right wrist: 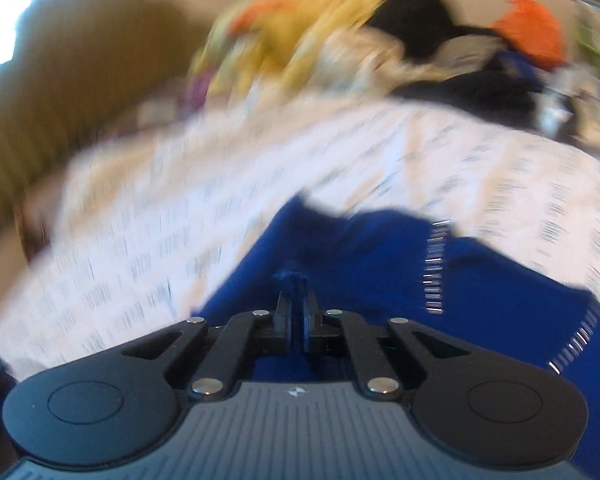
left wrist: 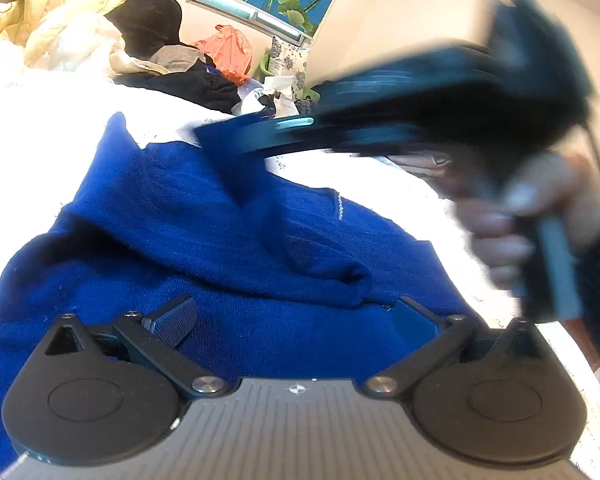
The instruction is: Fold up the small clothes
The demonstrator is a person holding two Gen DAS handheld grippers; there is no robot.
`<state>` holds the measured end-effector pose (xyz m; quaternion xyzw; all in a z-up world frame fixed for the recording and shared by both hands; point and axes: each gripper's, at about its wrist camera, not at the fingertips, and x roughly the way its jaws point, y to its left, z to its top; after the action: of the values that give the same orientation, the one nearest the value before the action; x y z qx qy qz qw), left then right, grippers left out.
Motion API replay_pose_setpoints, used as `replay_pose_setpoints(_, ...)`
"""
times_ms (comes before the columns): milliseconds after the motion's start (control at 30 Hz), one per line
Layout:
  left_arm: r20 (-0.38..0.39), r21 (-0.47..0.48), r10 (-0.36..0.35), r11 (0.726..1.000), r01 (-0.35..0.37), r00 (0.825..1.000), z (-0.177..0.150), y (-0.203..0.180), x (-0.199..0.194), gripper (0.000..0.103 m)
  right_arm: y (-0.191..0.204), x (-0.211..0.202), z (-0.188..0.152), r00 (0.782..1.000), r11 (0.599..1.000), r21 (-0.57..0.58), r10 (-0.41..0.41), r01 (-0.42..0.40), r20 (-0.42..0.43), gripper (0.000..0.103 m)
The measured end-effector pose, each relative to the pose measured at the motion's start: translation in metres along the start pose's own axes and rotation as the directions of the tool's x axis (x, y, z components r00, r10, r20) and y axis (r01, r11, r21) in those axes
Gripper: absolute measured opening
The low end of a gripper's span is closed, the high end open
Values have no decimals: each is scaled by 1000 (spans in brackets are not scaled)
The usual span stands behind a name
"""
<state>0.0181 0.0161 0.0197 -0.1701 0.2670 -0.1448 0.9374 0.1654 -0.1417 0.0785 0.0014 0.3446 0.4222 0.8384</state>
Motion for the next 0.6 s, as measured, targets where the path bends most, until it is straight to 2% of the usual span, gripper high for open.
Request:
replay_pose_setpoints(100,1,1,1,1000,-1,1000,-1,0,0,103,-55,-65,-28,986,979,206,-48,14,158,5)
replay_pose_setpoints(167,-2,0,2,1000,-2,1000,1,1,1,103,-93,-101,-64,973,937,347,-108,31,204,5)
replay_pose_setpoints(233,-4,3,1,1000,-1,1000,1,1,2,103,-126,-118,-105,969,867,494,-175,69,173,9)
replay_pose_setpoints(300,-4,8,5,1000,-5,1000,1,1,2,103,-151,-126,-140,969,778,621,-216,99,116,18)
replay_pose_setpoints(333,4,10,11,1000,-11,1000,1,1,0,103,-161,-129,-152,971,743,663,-214,90,108,21)
replay_pose_setpoints(400,38,25,39,999,-40,999,3,-1,-5,103,-173,-136,-170,967,694,719,-175,-12,185,23)
replay_pose_setpoints(467,84,75,91,992,-98,992,8,-6,-16,103,-178,-139,-173,959,662,746,-156,-78,238,37)
replay_pose_setpoints(500,120,87,107,989,-117,987,12,-6,-24,103,-181,-140,-170,956,652,752,-150,-94,251,55)
replay_pose_setpoints(533,157,90,113,988,-129,981,18,-5,-33,103,-183,-140,-168,952,646,755,-148,-111,267,68)
replay_pose_setpoints(600,210,86,161,979,-182,964,34,-1,-40,103,-185,-140,-161,947,644,754,-141,-133,288,74)
